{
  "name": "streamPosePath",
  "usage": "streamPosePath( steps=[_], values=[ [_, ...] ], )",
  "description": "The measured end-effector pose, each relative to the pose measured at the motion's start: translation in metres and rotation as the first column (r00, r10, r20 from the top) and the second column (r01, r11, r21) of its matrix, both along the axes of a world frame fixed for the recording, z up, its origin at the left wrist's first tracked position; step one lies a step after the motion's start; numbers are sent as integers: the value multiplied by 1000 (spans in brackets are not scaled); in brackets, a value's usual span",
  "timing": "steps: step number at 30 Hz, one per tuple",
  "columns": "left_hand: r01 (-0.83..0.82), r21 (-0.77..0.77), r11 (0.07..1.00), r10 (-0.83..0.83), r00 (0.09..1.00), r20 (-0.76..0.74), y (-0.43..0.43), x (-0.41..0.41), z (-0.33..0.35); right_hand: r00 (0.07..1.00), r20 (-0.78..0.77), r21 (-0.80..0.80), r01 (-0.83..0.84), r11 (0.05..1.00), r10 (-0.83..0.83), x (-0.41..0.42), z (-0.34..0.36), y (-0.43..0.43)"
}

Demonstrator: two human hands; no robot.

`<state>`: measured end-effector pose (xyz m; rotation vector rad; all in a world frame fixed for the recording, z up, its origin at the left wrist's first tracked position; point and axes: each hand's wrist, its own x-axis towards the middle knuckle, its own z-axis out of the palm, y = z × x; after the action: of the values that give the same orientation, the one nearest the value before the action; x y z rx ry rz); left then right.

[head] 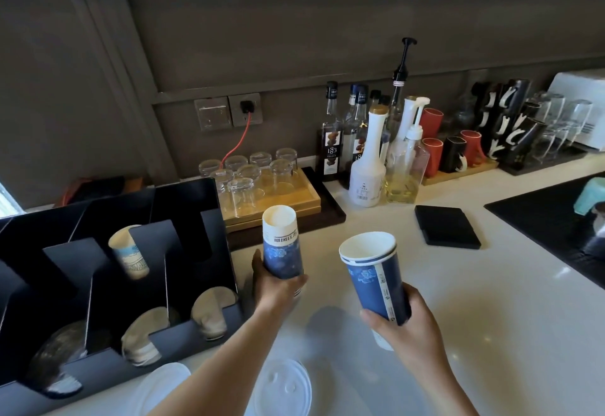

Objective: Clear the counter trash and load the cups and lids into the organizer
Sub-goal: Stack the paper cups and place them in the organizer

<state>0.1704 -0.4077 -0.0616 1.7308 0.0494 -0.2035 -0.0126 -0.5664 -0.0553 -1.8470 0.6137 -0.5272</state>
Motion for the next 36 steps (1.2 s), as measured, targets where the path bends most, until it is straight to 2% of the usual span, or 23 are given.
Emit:
streamPosePath(
  steps=[9,11,13,15,17,21,24,25,32,36],
  values=[
    [108,-3,994,-108,992,58,5,-8,10,996,83,136,15,991,-27,5,6,-5],
    [140,110,984,-151,984,99,10,-8,22,991,118,168,37,985,-57,4,11,-2],
    [125,351,928,-212,952,220,15,-4,36,987,137,165,64,984,-87,-1,16,-2],
    [68,574,816,-331,869,367,17,-2,53,987,136,120,73,990,-89,-9,20,-6],
    [-23,686,727,-435,758,486,20,2,72,989,121,52,82,995,-87,-20,22,-14],
    [-233,737,635,-604,445,661,27,12,115,992,68,-95,116,989,-110,-45,27,-31],
    [-325,747,581,-735,185,652,28,17,145,993,20,-201,115,973,-113,-52,32,-35],
    [-338,748,571,-761,124,637,26,16,153,994,23,-213,108,971,-106,-52,33,-34],
    [-331,792,513,-840,-5,542,11,-9,168,994,100,-117,53,992,-42,-40,30,-5],
    [-303,783,543,-835,-102,540,12,-18,168,991,132,-7,-6,1000,6,-38,26,7]
  ],
)
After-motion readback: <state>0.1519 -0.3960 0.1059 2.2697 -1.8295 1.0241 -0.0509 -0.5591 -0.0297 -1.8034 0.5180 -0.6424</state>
